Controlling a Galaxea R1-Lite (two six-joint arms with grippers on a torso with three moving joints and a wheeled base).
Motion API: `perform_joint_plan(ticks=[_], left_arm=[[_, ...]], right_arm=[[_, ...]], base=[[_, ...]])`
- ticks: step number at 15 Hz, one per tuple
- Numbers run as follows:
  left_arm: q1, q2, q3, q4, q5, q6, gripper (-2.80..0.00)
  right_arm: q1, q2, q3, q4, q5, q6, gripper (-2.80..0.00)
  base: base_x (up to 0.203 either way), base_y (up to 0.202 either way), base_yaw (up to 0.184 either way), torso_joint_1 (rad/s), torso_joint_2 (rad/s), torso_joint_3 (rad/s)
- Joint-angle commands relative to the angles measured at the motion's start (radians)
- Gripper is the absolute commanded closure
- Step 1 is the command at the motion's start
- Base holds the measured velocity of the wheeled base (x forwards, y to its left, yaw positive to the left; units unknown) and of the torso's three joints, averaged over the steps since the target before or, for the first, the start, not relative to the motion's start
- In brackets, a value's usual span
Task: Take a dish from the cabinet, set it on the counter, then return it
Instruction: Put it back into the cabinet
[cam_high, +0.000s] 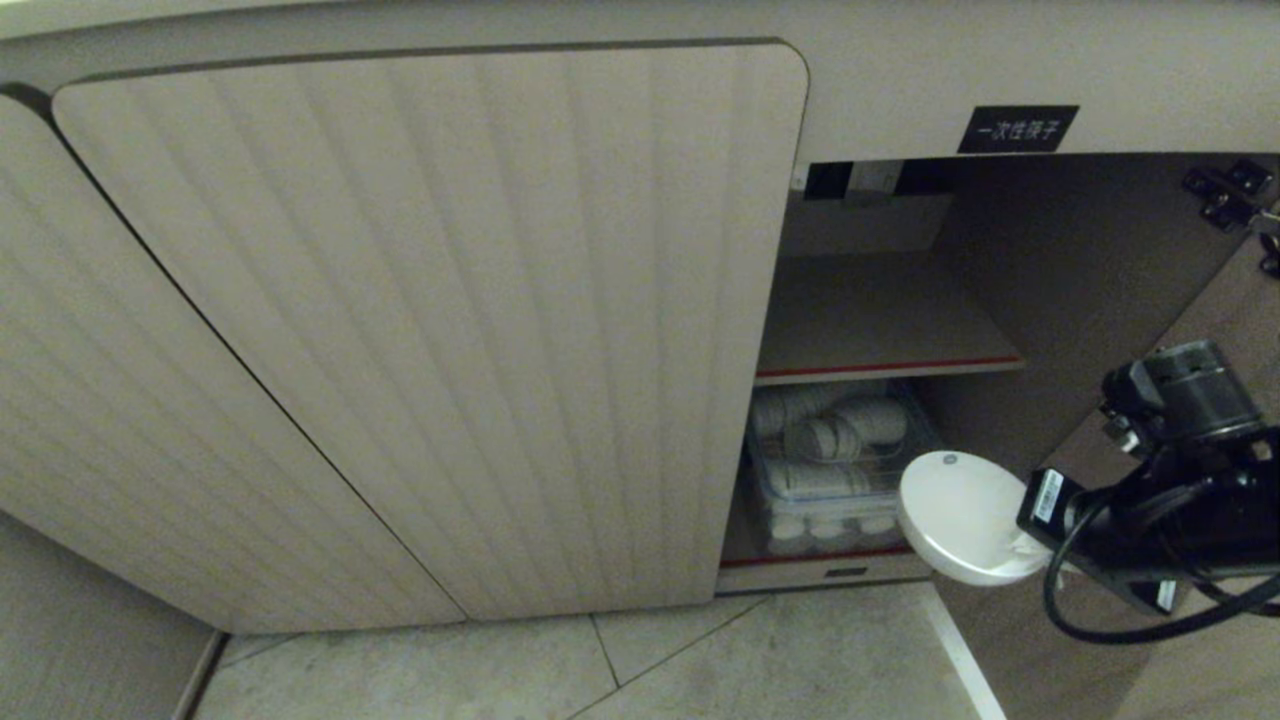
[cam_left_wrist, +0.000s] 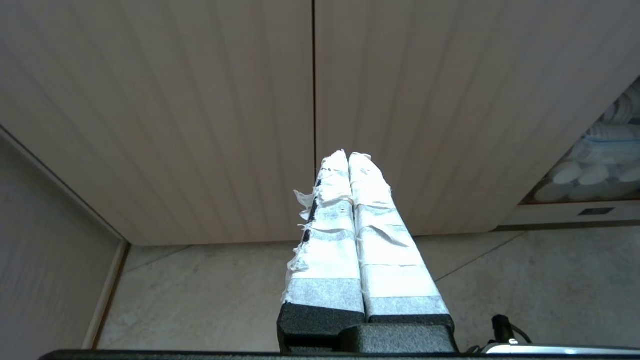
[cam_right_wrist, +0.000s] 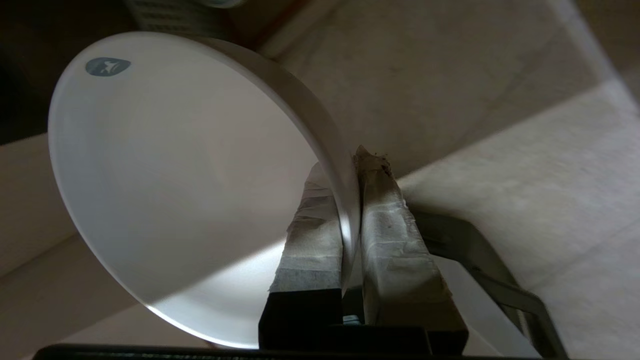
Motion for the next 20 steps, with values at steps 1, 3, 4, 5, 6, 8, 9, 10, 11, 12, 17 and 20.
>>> perform_joint_plan(ticks=[1, 3, 4, 5, 6, 8, 9, 10, 11, 12, 17, 20], left_arm=[[0.0, 0.0, 0.001, 0.0, 0.0, -0.001, 0.0], [0.0, 0.0, 0.001, 0.0, 0.001, -0.001, 0.0], [0.0, 0.0, 0.001, 0.0, 0.0, -0.001, 0.0], [0.0, 0.0, 0.0, 0.0, 0.0, -0.001, 0.0], [0.0, 0.0, 0.0, 0.0, 0.0, -0.001, 0.0], [0.0, 0.0, 0.001, 0.0, 0.0, -0.001, 0.0], [0.0, 0.0, 0.001, 0.0, 0.0, -0.001, 0.0], [0.0, 0.0, 0.001, 0.0, 0.0, -0.001, 0.0], [0.0, 0.0, 0.001, 0.0, 0.0, -0.001, 0.0], [0.0, 0.0, 0.0, 0.0, 0.0, -0.001, 0.0], [0.0, 0.0, 0.001, 0.0, 0.0, -0.001, 0.0], [0.0, 0.0, 0.001, 0.0, 0.0, -0.001, 0.0]], right_arm=[[0.002, 0.002, -0.055, -0.002, 0.039, 0.005, 0.0], [0.004, 0.014, -0.08, -0.002, 0.054, 0.005, 0.0], [0.005, 0.017, -0.098, -0.004, 0.069, 0.007, 0.0], [0.004, 0.02, -0.11, -0.007, 0.097, 0.006, 0.0], [0.003, 0.024, -0.122, -0.008, 0.112, 0.005, 0.0], [0.003, 0.043, -0.152, -0.003, 0.117, 0.005, 0.0], [0.002, 0.054, -0.171, 0.003, 0.119, 0.005, 0.0], [0.002, 0.066, -0.184, 0.004, 0.119, 0.005, 0.0], [0.002, 0.078, -0.2, 0.005, 0.118, 0.005, 0.0], [0.002, 0.092, -0.218, 0.006, 0.117, 0.004, 0.0], [-0.007, 0.135, -0.328, 0.081, 0.111, 0.0, 0.0], [-0.028, 0.167, -0.379, 0.099, 0.093, -0.001, 0.0]], base=[[0.0, 0.0, 0.0, 0.0, 0.0, 0.0], [0.0, 0.0, 0.0, 0.0, 0.0, 0.0], [0.0, 0.0, 0.0, 0.0, 0.0, 0.0], [0.0, 0.0, 0.0, 0.0, 0.0, 0.0], [0.0, 0.0, 0.0, 0.0, 0.0, 0.0], [0.0, 0.0, 0.0, 0.0, 0.0, 0.0], [0.0, 0.0, 0.0, 0.0, 0.0, 0.0], [0.0, 0.0, 0.0, 0.0, 0.0, 0.0], [0.0, 0.0, 0.0, 0.0, 0.0, 0.0], [0.0, 0.0, 0.0, 0.0, 0.0, 0.0], [0.0, 0.0, 0.0, 0.0, 0.0, 0.0], [0.0, 0.0, 0.0, 0.0, 0.0, 0.0]])
